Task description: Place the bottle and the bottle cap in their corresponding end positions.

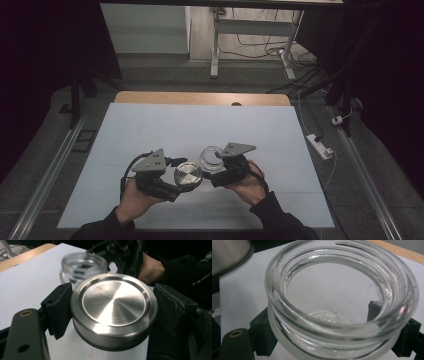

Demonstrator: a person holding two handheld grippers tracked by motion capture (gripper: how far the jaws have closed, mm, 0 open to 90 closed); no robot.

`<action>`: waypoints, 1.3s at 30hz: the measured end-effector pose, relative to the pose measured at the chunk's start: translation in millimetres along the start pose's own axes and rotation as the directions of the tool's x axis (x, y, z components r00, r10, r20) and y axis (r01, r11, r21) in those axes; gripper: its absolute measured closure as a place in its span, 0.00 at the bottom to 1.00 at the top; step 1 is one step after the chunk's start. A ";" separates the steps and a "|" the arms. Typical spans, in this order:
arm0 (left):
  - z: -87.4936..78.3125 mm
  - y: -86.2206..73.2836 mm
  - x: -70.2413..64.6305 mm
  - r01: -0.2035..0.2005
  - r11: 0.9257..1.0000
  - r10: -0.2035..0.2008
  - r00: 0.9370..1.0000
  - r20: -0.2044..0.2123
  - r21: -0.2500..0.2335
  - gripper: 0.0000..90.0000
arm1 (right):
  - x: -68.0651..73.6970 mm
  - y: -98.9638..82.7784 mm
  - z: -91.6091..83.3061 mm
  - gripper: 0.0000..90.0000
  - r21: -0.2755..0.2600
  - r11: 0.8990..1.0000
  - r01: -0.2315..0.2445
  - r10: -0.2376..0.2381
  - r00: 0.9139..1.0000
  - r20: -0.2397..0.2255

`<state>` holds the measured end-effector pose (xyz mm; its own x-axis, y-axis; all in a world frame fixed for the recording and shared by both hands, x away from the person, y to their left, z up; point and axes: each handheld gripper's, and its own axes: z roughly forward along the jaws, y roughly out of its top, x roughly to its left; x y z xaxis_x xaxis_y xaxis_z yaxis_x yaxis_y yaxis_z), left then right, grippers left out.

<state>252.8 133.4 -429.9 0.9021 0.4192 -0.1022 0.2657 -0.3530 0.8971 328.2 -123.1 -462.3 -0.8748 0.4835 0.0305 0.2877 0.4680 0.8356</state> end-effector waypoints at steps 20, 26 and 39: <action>23.6 -24.1 -5.2 -0.016 0.999 0.015 0.999 0.043 0.031 0.23 | -23.2 17.2 14.4 0.16 -0.013 1.000 -0.017 0.018 1.000 0.022; 35.5 -33.0 -4.7 -0.020 0.999 0.017 0.998 0.059 0.049 0.23 | -32.4 17.0 24.8 0.16 -0.002 1.000 -0.023 0.023 0.999 0.038; 63.6 -46.8 -3.7 -0.038 0.993 0.034 0.999 0.034 0.112 0.23 | -50.7 22.8 46.8 0.16 -0.006 0.999 -0.033 0.033 0.997 0.073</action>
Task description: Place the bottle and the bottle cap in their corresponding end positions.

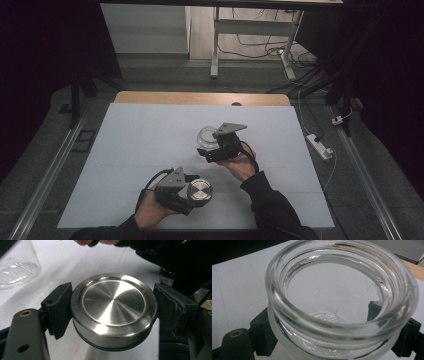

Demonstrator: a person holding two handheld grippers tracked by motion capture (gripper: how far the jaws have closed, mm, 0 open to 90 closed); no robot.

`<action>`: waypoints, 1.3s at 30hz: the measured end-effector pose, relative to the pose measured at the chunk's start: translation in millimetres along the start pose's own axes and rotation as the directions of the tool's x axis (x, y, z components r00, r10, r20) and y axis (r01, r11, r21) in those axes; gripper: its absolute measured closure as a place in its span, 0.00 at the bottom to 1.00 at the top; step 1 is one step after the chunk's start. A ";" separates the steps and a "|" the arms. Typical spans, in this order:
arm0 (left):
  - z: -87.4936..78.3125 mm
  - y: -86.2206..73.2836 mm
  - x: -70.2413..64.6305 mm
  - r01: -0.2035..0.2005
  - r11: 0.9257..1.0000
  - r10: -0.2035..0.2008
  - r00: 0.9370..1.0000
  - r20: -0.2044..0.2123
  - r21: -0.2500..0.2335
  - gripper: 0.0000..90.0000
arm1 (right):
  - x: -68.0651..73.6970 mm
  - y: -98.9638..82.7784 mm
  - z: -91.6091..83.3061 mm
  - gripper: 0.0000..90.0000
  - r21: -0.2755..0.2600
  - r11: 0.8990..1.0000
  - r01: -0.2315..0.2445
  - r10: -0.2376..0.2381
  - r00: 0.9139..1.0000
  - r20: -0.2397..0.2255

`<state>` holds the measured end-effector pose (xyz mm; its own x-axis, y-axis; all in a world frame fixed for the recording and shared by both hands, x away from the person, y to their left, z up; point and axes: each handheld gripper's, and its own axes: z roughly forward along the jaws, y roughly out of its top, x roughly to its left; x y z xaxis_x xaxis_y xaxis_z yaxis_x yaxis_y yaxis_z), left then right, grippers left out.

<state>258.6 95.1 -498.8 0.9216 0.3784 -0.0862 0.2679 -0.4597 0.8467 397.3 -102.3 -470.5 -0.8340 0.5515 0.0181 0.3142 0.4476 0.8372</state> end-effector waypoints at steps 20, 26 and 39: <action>29.8 -7.8 15.9 0.030 0.994 -0.023 0.997 -0.071 0.105 0.23 | -16.9 9.3 33.5 0.16 0.012 1.000 0.010 -0.010 1.000 0.027; 36.2 -7.5 19.3 0.030 0.989 -0.018 0.996 -0.082 0.144 0.23 | -21.1 6.1 42.8 0.16 0.023 1.000 0.005 -0.006 0.999 0.037; 42.9 -9.6 24.0 0.047 0.980 -0.028 0.995 -0.098 0.196 0.23 | -21.2 -0.1 52.6 0.16 0.051 0.999 0.013 -0.015 0.999 0.041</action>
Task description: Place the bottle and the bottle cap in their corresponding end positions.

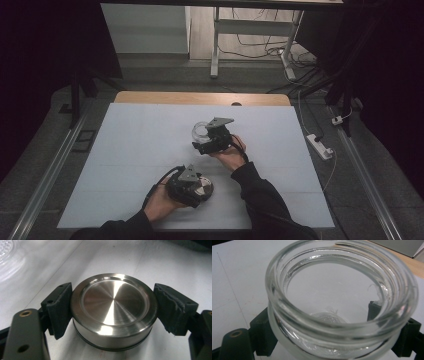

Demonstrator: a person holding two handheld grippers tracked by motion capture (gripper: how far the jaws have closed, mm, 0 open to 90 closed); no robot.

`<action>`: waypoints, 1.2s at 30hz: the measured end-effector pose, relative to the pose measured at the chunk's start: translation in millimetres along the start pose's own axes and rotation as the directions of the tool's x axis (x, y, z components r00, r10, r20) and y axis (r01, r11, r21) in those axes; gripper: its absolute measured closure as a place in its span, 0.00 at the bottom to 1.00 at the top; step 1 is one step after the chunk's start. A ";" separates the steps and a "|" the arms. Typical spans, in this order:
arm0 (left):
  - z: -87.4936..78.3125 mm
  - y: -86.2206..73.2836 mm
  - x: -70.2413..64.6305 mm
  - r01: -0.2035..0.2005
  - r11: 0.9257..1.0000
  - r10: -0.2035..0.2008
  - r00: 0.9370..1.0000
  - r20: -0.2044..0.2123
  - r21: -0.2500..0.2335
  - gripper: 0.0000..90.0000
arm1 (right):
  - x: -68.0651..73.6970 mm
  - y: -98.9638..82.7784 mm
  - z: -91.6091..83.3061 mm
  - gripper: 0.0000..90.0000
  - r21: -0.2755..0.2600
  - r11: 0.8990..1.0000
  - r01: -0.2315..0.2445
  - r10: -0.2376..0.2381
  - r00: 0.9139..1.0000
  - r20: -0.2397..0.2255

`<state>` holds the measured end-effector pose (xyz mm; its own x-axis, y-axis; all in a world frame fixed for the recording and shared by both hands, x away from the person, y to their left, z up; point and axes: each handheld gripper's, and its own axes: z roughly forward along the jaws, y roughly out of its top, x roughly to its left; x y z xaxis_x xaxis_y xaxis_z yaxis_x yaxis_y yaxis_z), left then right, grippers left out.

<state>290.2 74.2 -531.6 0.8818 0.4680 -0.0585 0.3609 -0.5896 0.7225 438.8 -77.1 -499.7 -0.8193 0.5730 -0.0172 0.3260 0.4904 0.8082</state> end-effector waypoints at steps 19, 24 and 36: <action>4.1 -4.2 2.1 -0.031 0.997 0.032 0.999 -0.002 0.064 0.22 | 2.0 -11.1 9.4 0.16 0.038 0.999 0.032 -0.032 0.999 0.001; 4.1 -5.3 2.1 -0.030 0.998 0.030 1.000 -0.002 0.057 0.22 | 2.0 -11.3 9.5 0.16 0.039 0.999 0.026 -0.027 1.000 0.002; -1.6 -7.8 6.4 0.015 1.000 -0.015 1.000 0.014 0.014 0.17 | 1.0 -11.2 7.8 0.11 0.041 0.999 0.004 -0.003 1.000 -0.020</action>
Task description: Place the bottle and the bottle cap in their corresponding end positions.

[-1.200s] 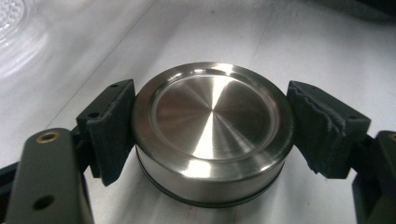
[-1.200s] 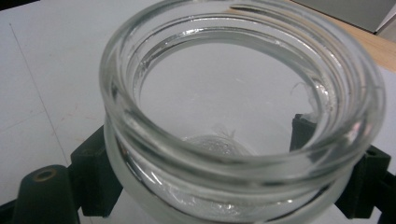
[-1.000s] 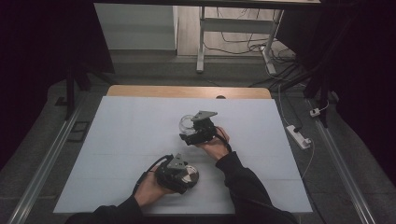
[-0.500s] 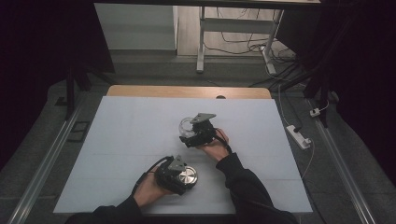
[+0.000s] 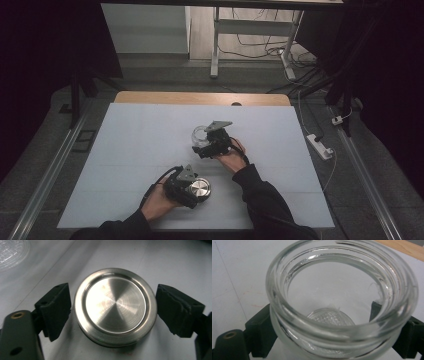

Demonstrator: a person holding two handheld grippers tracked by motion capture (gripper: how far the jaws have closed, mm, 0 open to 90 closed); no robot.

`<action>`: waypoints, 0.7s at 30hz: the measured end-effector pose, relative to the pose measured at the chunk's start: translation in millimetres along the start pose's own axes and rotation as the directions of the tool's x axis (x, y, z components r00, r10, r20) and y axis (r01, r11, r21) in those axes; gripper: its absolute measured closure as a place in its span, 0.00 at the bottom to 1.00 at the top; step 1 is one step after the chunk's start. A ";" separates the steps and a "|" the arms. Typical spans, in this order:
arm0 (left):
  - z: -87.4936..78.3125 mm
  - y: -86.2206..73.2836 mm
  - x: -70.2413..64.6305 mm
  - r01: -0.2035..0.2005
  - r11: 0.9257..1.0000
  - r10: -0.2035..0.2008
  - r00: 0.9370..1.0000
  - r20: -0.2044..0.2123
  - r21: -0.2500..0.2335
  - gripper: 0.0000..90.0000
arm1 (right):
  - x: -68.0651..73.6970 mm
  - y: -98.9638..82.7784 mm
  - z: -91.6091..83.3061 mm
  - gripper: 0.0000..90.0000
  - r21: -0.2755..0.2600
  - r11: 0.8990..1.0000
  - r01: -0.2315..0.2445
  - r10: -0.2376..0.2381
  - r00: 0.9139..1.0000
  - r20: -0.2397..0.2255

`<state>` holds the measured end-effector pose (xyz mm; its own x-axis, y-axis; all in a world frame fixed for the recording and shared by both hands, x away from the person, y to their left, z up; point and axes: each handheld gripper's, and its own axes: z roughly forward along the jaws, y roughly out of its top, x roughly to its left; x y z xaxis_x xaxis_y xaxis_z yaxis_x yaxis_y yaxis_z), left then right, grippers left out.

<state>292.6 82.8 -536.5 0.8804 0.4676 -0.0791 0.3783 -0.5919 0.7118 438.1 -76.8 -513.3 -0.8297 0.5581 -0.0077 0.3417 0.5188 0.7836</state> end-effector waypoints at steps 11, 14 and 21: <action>-9.8 -3.8 3.4 0.033 0.999 -0.032 0.999 0.043 -0.032 0.08 | 0.4 -1.0 -6.0 0.05 -0.001 1.000 -0.009 0.009 1.000 -0.018; -12.8 -5.0 4.1 0.043 0.998 -0.041 0.998 0.048 -0.038 0.06 | 1.0 -1.6 -8.3 0.04 -0.002 1.000 -0.006 0.005 1.000 -0.018; -24.1 -7.7 4.2 0.068 0.996 -0.064 0.996 0.060 -0.062 0.03 | 1.3 -0.5 -18.6 0.01 -0.035 0.999 -0.020 0.019 1.000 -0.023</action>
<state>286.4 105.2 -525.5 0.8699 0.4643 -0.1667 0.4190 -0.5171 0.7463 428.6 -88.4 -502.2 -0.8331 0.5527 0.0217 0.3426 0.4847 0.8048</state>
